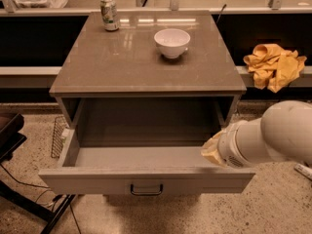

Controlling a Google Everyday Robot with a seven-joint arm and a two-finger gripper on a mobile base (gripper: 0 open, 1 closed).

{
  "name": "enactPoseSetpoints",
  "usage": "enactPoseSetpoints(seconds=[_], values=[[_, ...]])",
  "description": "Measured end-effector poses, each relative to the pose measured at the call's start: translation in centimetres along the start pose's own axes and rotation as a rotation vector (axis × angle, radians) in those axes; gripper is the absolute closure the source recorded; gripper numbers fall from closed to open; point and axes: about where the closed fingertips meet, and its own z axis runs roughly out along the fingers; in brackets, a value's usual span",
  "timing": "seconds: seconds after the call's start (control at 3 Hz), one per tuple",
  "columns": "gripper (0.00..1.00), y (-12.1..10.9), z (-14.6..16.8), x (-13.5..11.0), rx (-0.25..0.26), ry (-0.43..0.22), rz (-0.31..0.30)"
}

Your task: Open top drawer

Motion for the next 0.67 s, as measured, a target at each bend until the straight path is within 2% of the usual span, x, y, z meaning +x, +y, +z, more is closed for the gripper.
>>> enactPoseSetpoints(seconds=[0.33,0.67], values=[[1.0,-0.1,-0.1,-0.1,0.003,-0.003,0.0],[1.0,0.0,1.9,-1.2,-0.016,-0.029,-0.023]])
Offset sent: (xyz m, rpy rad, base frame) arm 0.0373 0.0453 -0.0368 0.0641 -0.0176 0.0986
